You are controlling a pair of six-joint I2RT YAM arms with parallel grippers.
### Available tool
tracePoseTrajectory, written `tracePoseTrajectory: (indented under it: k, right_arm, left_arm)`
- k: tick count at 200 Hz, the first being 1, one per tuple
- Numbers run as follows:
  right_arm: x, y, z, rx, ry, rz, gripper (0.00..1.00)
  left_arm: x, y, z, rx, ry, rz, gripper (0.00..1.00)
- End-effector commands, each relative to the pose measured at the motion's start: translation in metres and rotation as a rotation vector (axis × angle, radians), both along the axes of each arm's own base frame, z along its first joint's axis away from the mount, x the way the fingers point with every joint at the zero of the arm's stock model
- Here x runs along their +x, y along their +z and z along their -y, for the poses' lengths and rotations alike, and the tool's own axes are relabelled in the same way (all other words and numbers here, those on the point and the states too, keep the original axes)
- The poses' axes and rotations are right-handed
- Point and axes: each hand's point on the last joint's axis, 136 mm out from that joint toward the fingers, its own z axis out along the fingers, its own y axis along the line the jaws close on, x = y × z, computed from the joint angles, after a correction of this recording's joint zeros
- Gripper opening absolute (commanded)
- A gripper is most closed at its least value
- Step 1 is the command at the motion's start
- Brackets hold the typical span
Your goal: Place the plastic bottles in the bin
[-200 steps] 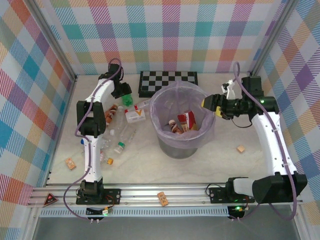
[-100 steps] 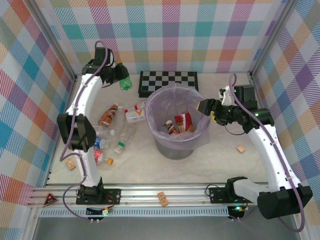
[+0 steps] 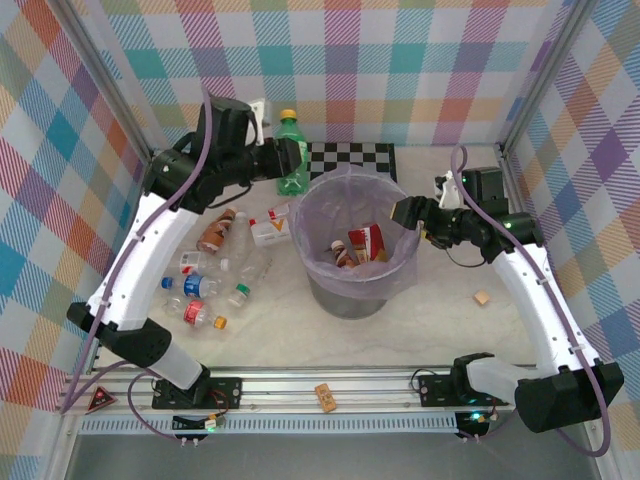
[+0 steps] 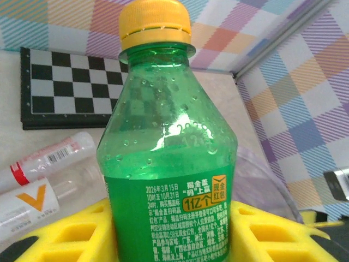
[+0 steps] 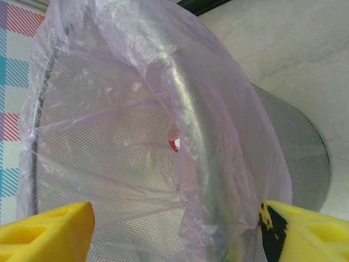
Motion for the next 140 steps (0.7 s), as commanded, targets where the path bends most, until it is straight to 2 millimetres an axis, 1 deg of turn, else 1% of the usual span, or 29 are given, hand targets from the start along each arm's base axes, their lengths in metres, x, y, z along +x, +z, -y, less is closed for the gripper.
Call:
tracePoseTrajectory:
  k: [1, 24, 64, 83, 100, 122, 128, 140]
  right_arm:
    - [0.0, 0.014, -0.007, 0.002, 0.043, 0.05, 0.79]
    - [-0.002, 0.014, -0.005, -0.008, 0.039, 0.05, 0.79]
    - [-0.002, 0.011, -0.003, -0.025, 0.034, 0.046, 0.79]
    - [-0.001, 0.008, -0.002, -0.035, 0.032, 0.044, 0.79]
    - [-0.001, 0.007, -0.003, -0.035, 0.036, 0.038, 0.79]
    - [-0.001, 0.006, -0.002, -0.044, 0.038, 0.039, 0.79]
    - [-0.001, 0.006, -0.002, -0.046, 0.038, 0.039, 0.79]
    - [-0.001, 0.006, -0.002, -0.048, 0.037, 0.041, 0.79]
  left_arm:
    - [-0.013, -0.02, 0.006, 0.055, 0.047, -0.072, 0.06]
    - [-0.023, -0.056, 0.023, 0.092, 0.031, -0.178, 0.03]
    - [-0.035, -0.105, 0.037, 0.145, 0.088, -0.326, 0.02]
    - [-0.039, -0.123, 0.04, 0.207, 0.132, -0.351, 0.03]
    - [-0.042, -0.137, 0.047, 0.222, 0.141, -0.37, 0.04]
    - [-0.046, -0.153, 0.053, 0.213, 0.147, -0.396, 0.13]
    - [-0.047, -0.156, 0.053, 0.212, 0.15, -0.4, 0.18]
    - [-0.049, -0.159, 0.051, 0.216, 0.151, -0.399, 0.34]
